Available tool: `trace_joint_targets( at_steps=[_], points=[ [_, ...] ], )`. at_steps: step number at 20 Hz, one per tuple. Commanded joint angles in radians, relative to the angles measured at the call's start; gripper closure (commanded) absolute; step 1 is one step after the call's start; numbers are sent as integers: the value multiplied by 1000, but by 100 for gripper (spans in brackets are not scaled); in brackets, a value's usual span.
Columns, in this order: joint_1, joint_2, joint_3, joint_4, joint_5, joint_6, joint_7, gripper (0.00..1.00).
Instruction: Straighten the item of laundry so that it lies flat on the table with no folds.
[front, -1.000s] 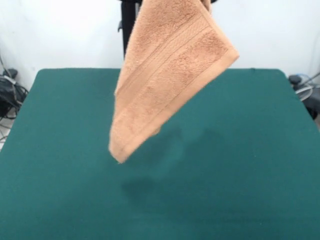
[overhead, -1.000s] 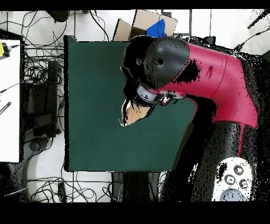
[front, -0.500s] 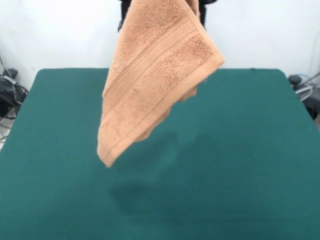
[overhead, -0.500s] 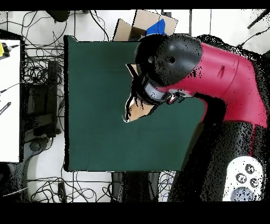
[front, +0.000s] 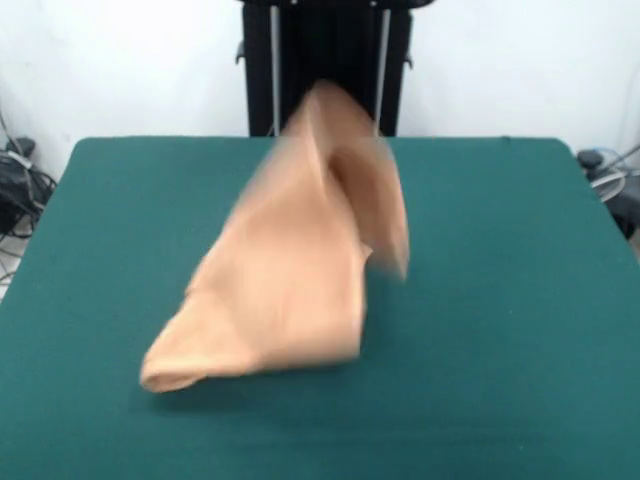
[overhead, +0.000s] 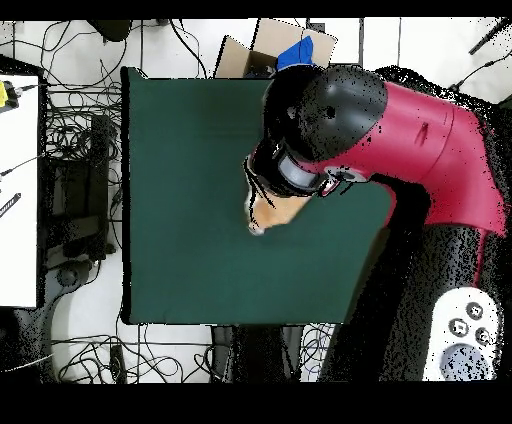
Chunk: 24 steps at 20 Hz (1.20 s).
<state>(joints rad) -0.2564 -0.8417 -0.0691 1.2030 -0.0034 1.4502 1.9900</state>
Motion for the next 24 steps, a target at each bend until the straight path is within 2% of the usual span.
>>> trace_joint_targets(
  at_steps=[1, 16, 22, 24],
  points=[
    [6, 4, 67, 62, 45, -20, 70, 0],
    [44, 11, 61, 66, 56, -30, 99, 0],
    [53, -13, 47, 95, 52, -21, 84, 0],
    [51, -11, 48, 148, 67, -82, 81, 0]
  ],
)
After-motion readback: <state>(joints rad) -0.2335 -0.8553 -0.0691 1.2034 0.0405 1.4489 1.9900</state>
